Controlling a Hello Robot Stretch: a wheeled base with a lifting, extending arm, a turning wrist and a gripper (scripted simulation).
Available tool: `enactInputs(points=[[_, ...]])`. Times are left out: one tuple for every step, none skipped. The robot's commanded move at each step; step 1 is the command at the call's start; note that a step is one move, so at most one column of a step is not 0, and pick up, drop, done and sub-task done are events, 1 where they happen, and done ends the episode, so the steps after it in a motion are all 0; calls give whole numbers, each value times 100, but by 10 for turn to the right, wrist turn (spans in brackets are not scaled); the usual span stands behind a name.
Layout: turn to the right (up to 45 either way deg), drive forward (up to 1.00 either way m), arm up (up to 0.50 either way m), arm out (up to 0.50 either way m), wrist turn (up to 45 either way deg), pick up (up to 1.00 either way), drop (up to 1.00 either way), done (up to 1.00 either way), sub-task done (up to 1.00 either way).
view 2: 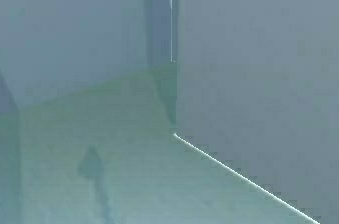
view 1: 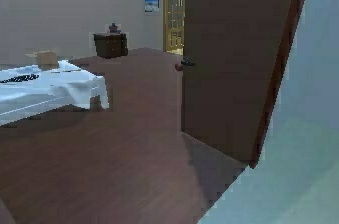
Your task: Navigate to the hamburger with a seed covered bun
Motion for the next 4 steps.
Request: enactInputs(points=[[-90, 0, 0, 0, 0, 0, 0, 0, 0], [0, 100, 0, 0, 0, 0, 0, 0, 0], [0, 100, 0, 0, 0, 0, 0, 0, 0], [0, 30, 0, 0, 0, 0, 0, 0, 0]])
